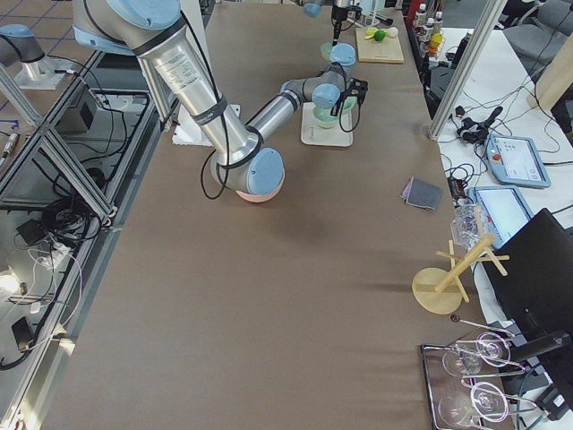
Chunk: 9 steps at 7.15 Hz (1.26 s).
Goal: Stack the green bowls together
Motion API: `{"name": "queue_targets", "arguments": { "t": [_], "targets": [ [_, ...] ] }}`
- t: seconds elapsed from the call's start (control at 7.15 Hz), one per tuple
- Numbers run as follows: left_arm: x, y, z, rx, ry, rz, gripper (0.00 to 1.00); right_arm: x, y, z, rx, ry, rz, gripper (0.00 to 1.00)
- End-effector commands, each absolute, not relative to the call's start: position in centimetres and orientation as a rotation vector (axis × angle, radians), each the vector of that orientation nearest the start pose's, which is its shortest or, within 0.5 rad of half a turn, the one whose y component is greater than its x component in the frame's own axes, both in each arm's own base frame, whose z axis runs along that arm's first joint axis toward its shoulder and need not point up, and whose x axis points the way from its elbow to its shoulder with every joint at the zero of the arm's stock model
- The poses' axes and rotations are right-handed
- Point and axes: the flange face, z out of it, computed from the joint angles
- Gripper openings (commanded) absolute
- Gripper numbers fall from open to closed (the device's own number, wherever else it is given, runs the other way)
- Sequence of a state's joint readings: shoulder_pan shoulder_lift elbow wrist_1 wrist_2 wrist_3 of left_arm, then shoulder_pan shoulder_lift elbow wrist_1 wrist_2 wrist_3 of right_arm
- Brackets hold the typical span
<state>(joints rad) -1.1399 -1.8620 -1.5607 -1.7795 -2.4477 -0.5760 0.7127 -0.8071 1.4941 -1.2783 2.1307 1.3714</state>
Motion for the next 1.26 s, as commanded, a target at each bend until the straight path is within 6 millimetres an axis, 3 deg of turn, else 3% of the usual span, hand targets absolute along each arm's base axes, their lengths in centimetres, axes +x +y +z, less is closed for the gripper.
{"name": "queue_targets", "arguments": {
  "t": [0.0, 0.14, 0.28, 0.56, 0.7, 0.84, 0.98, 1.12],
  "targets": [
    [21.2, -58.9, 37.8, -0.033, 1.017, 0.016, 0.00, -54.2, -52.2, 19.3, -0.036, -1.087, 0.169, 0.00],
    [21.9, -59.8, 34.6, -0.044, 1.036, -0.039, 0.00, -56.6, -51.4, 20.4, -0.069, -1.075, 0.186, 0.00],
    [23.3, -59.8, 32.7, -0.073, 1.064, -0.040, 0.00, -57.4, -51.4, 20.6, -0.076, -1.069, 0.190, 0.00],
    [27.1, -59.4, 28.6, -0.119, 1.083, -0.072, 0.00, -57.5, -51.1, 20.6, -0.093, -1.070, 0.190, 0.00],
    [27.7, -59.5, 28.0, -0.127, 1.085, -0.080, 0.00, -57.5, -51.1, 20.8, -0.094, -1.067, 0.190, 0.00],
    [29.5, -58.9, 27.1, -0.146, 1.085, -0.076, 0.00, -57.6, -51.0, 20.8, -0.096, -1.064, 0.191, 0.29],
    [30.5, -58.8, 26.2, -0.127, 1.073, -0.082, 0.00, -57.4, -51.1, 20.8, -0.091, -1.065, 0.183, 0.99],
    [33.5, -57.8, 24.0, -0.145, 1.071, -0.098, 0.00, -55.8, -52.3, 20.4, -0.098, -1.081, 0.187, 1.00]
  ]
}}
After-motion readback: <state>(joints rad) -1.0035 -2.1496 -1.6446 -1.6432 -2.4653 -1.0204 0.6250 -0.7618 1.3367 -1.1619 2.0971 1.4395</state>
